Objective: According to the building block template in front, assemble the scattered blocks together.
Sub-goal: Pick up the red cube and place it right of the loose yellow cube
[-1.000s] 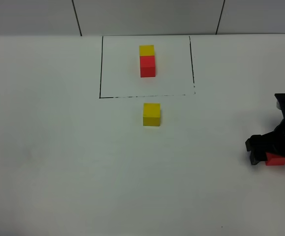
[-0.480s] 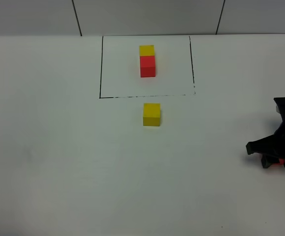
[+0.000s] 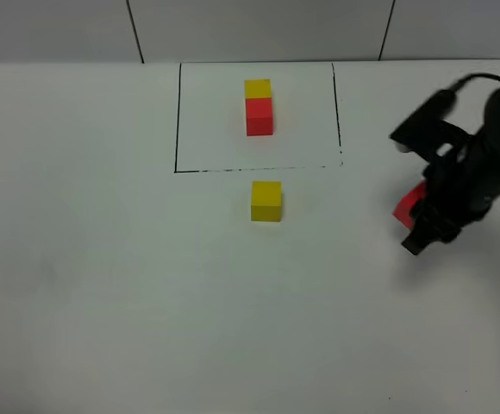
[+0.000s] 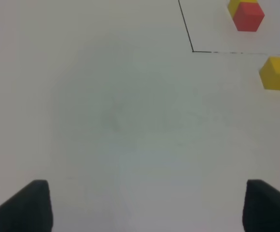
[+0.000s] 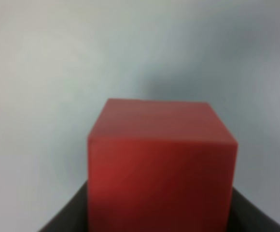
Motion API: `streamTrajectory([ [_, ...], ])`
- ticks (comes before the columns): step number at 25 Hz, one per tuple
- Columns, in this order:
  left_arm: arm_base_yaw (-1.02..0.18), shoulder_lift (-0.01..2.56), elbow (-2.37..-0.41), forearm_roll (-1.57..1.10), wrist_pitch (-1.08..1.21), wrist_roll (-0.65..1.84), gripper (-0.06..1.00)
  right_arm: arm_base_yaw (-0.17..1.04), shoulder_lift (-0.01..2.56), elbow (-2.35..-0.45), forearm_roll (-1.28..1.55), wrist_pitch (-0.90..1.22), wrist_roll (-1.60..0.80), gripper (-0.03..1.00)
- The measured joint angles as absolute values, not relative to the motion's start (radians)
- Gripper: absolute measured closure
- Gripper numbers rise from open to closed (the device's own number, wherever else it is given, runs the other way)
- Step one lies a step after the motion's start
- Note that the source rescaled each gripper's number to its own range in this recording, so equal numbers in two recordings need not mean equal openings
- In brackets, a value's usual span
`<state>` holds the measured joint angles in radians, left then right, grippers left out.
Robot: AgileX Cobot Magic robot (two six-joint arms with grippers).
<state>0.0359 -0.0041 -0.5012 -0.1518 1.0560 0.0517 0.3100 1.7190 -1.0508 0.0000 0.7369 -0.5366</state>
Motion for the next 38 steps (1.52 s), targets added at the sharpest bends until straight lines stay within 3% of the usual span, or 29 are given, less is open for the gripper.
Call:
streamTrajectory([
  [8, 0.036, -0.004, -0.501, -0.152, 1.056, 0.052, 0.23, 0.450, 1.966, -1.512, -0.037, 1.009, -0.826, 0.95],
  [12, 0.036, -0.004, -0.501, -0.152, 1.056, 0.052, 0.23, 0.476, 2.071, -1.650, -0.036, 1.074, -0.933, 0.95],
  [38, 0.036, -0.004, -0.501, -0.152, 1.056, 0.052, 0.23, 0.502, 2.330, -1.795, -0.063, 1.084, -0.958, 0.96],
])
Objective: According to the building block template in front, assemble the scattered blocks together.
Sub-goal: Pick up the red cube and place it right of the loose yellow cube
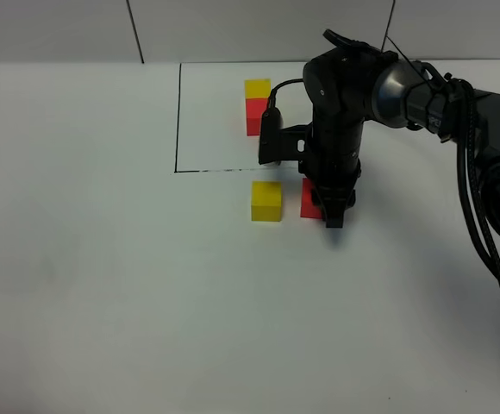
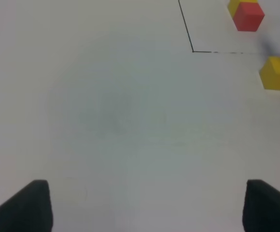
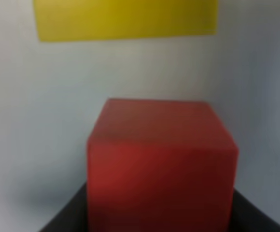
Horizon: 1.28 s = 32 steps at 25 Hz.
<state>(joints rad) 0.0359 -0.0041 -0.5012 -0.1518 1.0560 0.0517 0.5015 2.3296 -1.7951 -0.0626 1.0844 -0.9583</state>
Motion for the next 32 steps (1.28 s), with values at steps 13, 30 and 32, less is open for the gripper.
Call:
streamTrajectory([
  [13, 0.036, -0.004, -0.501, -0.152, 1.056, 0.052, 0.23, 0.518, 2.333, -1.800, -0.066, 1.092, -0.958, 0.96],
  [30, 0.036, -0.004, -0.501, -0.152, 1.056, 0.052, 0.23, 0.539, 2.333, -1.800, -0.065, 1.075, -0.957, 0.96],
  [32, 0.036, -0.004, -0.501, -0.152, 1.056, 0.052, 0.23, 0.543, 2.335, -1.800, -0.065, 1.071, -0.957, 0.96],
])
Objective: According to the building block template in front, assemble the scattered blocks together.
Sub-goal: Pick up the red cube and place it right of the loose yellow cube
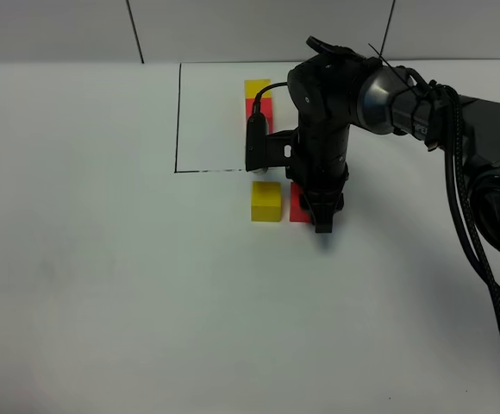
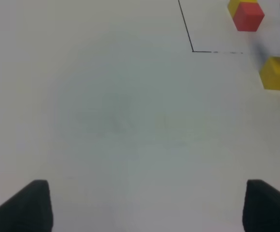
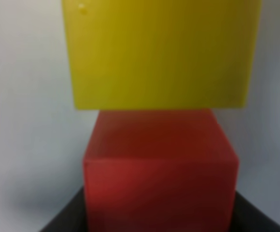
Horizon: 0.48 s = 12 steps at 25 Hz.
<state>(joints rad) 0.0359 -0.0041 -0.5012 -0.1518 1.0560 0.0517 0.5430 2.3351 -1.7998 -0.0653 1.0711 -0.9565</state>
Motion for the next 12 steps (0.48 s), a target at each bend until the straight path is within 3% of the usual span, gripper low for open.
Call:
streamTrajectory([
  [12, 0.036, -0.004, -0.501, -0.152, 1.056, 0.052, 0.23, 0.556, 2.344, -1.805, -0.074, 1.058, -0.954, 0.96],
])
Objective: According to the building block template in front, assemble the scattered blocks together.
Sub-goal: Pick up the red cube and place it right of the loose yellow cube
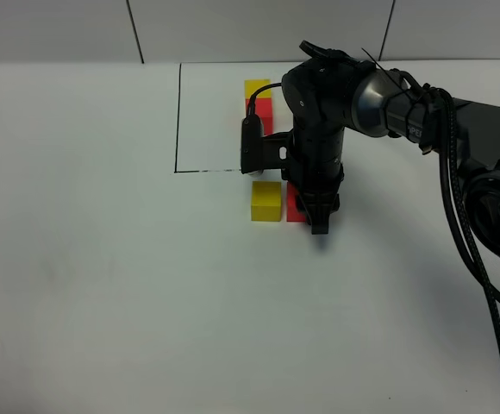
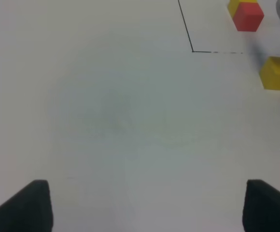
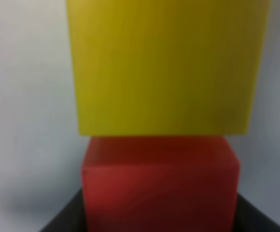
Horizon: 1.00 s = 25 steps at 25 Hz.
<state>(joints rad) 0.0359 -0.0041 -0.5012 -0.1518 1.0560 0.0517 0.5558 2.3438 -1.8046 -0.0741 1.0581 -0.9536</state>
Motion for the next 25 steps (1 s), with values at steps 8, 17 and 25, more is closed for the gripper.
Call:
streamTrajectory([
  [8, 0.036, -0.004, -0.501, -0.152, 1.056, 0.052, 0.23, 0.561, 2.345, -1.805, -0.072, 1.037, -0.951, 0.96],
  [17, 0.036, -0.004, -0.501, -0.152, 1.056, 0.052, 0.23, 0.561, 2.345, -1.805, -0.072, 1.037, -0.949, 0.96],
  [25, 0.036, -0.004, -0.501, -0.152, 1.056, 0.052, 0.23, 0.563, 2.346, -1.805, -0.077, 1.037, -0.949, 0.96],
])
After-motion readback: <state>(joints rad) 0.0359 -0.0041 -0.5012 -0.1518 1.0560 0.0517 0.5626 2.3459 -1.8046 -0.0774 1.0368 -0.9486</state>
